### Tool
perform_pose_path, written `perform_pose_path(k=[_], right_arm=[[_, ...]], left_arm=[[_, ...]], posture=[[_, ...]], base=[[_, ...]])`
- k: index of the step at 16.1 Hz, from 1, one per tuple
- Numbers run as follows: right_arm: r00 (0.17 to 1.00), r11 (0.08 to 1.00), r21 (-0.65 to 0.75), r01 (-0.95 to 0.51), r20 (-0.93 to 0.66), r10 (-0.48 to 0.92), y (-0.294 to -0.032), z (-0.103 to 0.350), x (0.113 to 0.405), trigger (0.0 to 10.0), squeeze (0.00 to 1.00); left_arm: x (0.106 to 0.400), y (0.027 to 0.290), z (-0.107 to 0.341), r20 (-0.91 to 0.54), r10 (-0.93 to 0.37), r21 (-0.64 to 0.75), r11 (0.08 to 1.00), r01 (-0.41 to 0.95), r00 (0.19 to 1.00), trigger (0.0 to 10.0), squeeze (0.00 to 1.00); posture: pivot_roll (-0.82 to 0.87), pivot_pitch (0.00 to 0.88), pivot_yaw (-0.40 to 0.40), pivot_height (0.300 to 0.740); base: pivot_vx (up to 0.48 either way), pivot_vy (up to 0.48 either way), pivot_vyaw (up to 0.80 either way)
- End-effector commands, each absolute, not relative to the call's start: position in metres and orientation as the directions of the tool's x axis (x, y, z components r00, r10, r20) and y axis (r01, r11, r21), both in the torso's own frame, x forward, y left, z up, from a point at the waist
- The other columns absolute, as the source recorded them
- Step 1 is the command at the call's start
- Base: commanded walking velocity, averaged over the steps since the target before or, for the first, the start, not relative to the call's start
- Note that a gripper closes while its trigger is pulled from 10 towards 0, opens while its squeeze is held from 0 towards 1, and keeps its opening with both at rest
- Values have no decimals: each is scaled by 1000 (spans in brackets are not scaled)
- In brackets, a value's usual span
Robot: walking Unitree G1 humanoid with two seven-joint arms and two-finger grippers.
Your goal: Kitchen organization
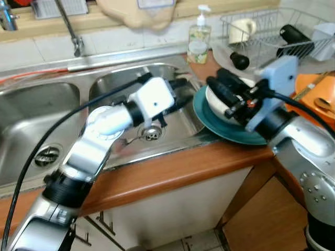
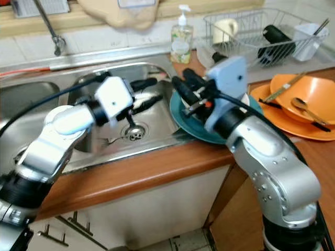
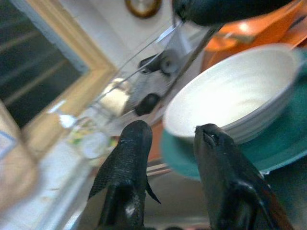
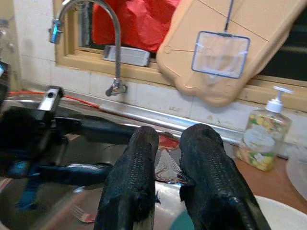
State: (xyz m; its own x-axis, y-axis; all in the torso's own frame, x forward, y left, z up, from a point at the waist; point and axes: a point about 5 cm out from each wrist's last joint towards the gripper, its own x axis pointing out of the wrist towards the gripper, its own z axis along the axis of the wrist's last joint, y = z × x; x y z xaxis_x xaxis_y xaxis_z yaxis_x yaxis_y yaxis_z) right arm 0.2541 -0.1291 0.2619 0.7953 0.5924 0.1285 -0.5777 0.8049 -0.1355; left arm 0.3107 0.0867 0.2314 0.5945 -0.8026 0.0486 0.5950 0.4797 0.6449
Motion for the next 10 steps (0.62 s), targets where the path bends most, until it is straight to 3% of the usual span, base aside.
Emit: perform_pose_path(k=[1,2,7,8,9,10], right_arm=[[781,790,-142,-597,121,612,-126,264,254,0,0],[770,778,-143,-611,118,627,-122,264,254,0,0],[749,758,-129,-639,118,651,-116,263,252,0,0],[748,758,-128,-640,120,652,-115,264,252,0,0],[744,754,-121,-646,125,657,-112,264,253,0,0],[743,753,-120,-647,126,658,-111,264,253,0,0]], left_arm=[[313,86,236,53,-800,687,464,559,598,2235,0],[319,82,236,60,-800,722,447,527,596,275,0],[329,77,233,71,-790,766,434,474,609,1059,0],[329,77,233,69,-790,768,432,473,609,902,0],[333,77,229,62,-773,771,439,461,631,0,0],[334,77,229,62,-768,770,443,459,638,0,0]], posture=[[-86,0,71,740],[-87,0,72,740],[-84,0,73,740],[-84,0,73,740],[-84,0,73,740],[-86,0,75,740]], base=[[0,0,0],[0,0,0],[0,0,0],[0,0,0],[0,0,0],[0,0,0]])
